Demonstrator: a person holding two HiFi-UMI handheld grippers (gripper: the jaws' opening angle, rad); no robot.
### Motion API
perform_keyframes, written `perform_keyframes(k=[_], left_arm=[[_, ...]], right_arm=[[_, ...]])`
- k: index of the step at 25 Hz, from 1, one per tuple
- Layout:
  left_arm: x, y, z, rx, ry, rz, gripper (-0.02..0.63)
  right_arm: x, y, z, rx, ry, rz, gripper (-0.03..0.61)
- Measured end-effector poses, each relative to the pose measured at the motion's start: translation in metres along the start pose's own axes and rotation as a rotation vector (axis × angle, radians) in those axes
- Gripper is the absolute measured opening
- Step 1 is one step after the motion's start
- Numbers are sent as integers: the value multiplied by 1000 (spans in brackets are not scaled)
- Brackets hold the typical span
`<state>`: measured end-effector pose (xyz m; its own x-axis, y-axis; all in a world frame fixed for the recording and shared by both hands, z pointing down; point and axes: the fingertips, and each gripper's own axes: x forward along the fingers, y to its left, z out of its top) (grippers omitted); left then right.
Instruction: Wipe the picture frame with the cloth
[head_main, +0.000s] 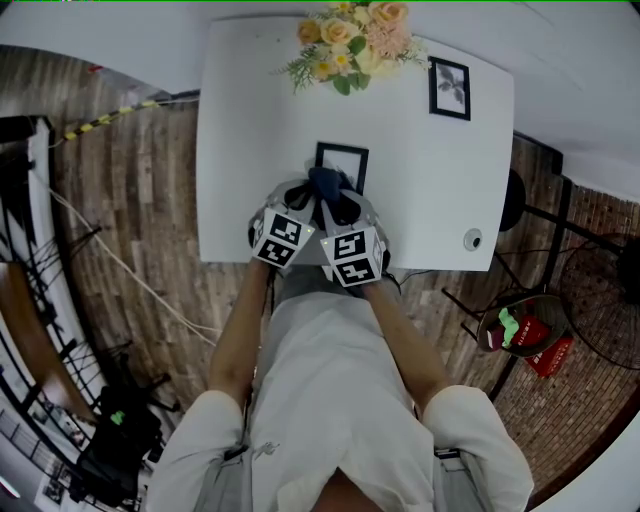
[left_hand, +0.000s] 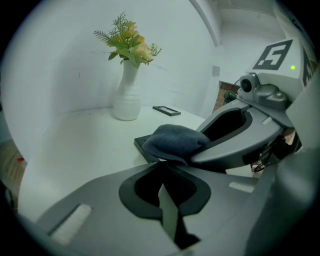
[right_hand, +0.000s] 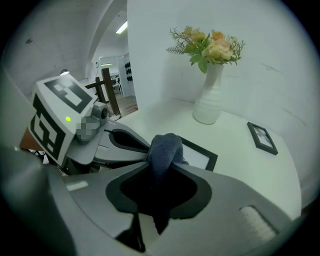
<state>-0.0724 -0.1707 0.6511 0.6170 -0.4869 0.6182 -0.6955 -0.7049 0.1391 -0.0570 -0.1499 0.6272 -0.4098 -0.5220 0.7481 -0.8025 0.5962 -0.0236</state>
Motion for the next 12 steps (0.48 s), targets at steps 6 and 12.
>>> perform_keyframes(k=[6, 12], left_arm=[[-1, 1, 0, -3, 0, 3, 20], [0, -1, 0, -5, -1, 3, 20]], right_arm=[[21, 8, -15, -23, 36, -26, 94], [18, 3, -19, -33, 53, -36, 95]])
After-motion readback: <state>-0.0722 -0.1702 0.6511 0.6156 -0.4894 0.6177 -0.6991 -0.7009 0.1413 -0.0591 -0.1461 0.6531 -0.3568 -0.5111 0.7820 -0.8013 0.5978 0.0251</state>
